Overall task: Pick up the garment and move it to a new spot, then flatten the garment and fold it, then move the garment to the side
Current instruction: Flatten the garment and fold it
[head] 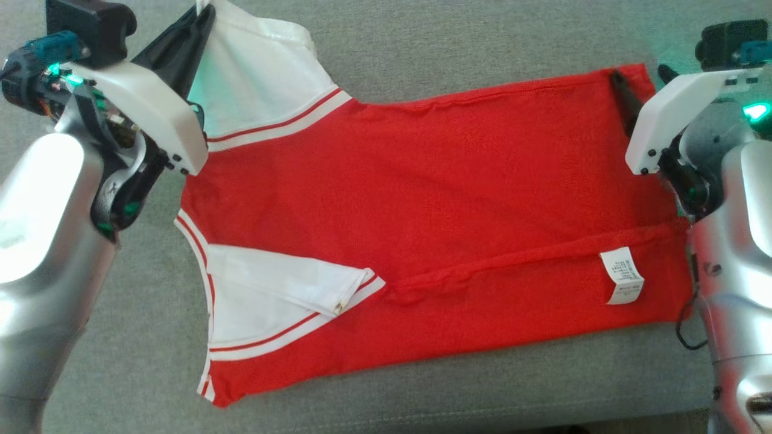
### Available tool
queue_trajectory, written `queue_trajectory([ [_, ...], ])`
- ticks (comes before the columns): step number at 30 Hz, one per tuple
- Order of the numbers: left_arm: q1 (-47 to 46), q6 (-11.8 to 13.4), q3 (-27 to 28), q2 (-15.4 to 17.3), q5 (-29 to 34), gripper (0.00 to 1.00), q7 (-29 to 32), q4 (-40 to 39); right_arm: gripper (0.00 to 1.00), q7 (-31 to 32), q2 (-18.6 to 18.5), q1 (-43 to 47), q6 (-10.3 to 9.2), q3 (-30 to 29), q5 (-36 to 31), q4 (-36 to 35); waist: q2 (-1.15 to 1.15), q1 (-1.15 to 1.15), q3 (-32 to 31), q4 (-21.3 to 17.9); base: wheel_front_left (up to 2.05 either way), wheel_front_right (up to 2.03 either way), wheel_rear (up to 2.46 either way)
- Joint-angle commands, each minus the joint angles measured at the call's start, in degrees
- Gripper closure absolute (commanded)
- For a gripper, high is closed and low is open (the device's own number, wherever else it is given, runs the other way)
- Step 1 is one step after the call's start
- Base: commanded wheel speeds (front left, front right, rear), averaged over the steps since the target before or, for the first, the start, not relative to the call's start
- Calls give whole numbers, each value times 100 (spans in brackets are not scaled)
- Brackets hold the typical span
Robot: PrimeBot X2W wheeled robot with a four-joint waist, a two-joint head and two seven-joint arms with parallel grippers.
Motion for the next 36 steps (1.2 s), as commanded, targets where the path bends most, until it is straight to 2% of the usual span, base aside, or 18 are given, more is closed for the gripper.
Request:
queue_trajectory([
  [1,-165,17,199,190,35,100,-45,-232,0,64,-64,-198,42,101,110,-62,0,0,13,18,0,0,0],
  [2,-162,17,196,190,30,100,-49,-241,1,90,-67,-217,42,126,154,0,0,0,15,21,0,0,0],
  [4,-154,15,191,193,19,100,-55,-254,43,133,-77,-246,42,182,235,96,0,0,16,23,0,0,0],
  [7,-155,13,201,219,3,100,-69,-261,80,80,-92,-286,42,263,342,166,0,0,14,16,0,0,0],
  [8,-156,16,209,228,0,100,-80,-265,100,58,-96,-297,42,283,364,190,0,0,8,13,0,0,0],
  [16,-76,15,210,266,-24,100,-181,-346,100,-620,-120,-330,42,308,406,256,0,0,-178,26,0,0,0],
  [23,695,95,202,366,-143,100,-490,-951,100,-1353,-182,341,42,400,622,66,0,0,-656,104,0,0,0],
  [27,1460,289,192,431,-175,100,-785,-1524,100,-1695,-214,915,42,270,680,-153,0,0,-965,190,0,0,0],
  [30,2170,526,166,443,-198,100,-1029,-1875,100,-1835,-188,1324,42,152,731,-351,0,0,-1164,236,0,0,0],
  [36,3444,962,34,288,-215,100,-1569,-2153,100,-1926,-98,1994,42,-189,708,-746,0,0,-1397,313,0,0,0],
])
